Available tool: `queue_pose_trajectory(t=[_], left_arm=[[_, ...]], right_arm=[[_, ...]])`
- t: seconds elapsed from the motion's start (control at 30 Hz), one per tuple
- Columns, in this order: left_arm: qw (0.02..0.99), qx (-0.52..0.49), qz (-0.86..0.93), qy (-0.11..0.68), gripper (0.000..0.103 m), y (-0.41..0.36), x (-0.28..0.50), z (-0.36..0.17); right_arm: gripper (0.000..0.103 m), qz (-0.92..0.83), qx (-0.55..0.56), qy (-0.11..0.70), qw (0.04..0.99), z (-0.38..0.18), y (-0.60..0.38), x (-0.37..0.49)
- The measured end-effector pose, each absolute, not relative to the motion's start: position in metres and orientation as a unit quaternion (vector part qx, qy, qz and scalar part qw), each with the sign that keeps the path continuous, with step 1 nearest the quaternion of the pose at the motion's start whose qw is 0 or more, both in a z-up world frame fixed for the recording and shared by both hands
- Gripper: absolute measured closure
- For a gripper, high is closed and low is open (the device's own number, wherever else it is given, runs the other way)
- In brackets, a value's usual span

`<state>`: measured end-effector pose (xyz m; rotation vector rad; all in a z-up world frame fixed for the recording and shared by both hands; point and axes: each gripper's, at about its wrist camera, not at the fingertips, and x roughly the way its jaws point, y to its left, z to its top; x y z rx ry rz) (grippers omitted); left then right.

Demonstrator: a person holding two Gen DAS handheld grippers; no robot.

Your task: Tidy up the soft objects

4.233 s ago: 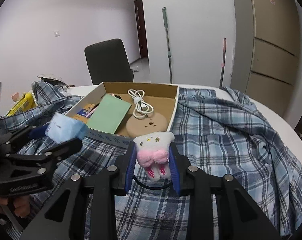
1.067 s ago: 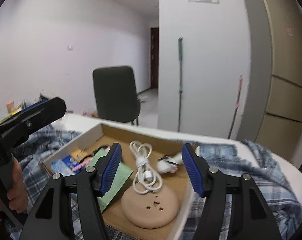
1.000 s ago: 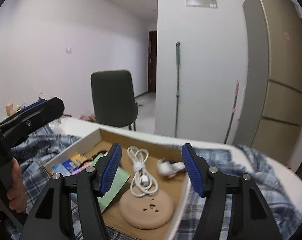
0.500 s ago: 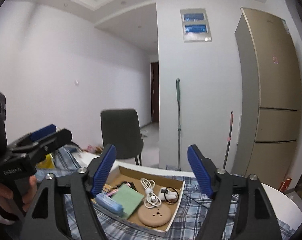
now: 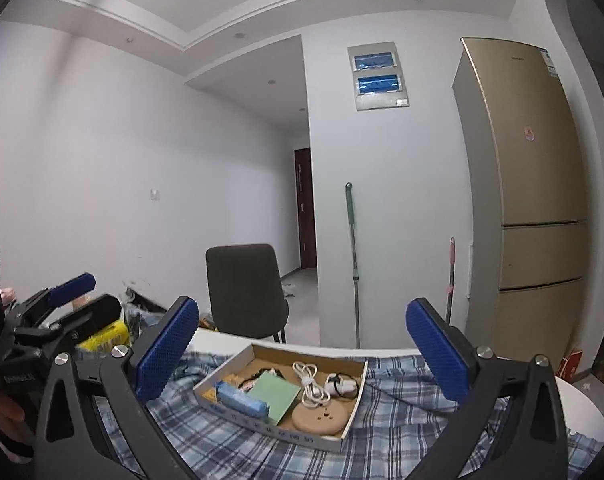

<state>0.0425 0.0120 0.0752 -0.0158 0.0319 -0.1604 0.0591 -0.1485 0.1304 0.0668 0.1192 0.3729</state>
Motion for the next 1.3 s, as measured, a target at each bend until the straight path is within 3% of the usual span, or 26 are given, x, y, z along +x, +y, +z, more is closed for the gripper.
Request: queue_pose_trajectory(t=[0.7,1.3], left_arm=[[0.995,-0.012,-0.067,0.066,0.0,0.021,0.053,0.007],[0.995,-0.012,-0.075,0.06,0.0,0.021,0.048,0.003]], right_arm=[[0.0,0.155,-0.003,0.097,0.983,0.061,-0.144,0.058],[0.0,0.157,-0.012,0.089,0.983,0.062,-0.142,0.05]])
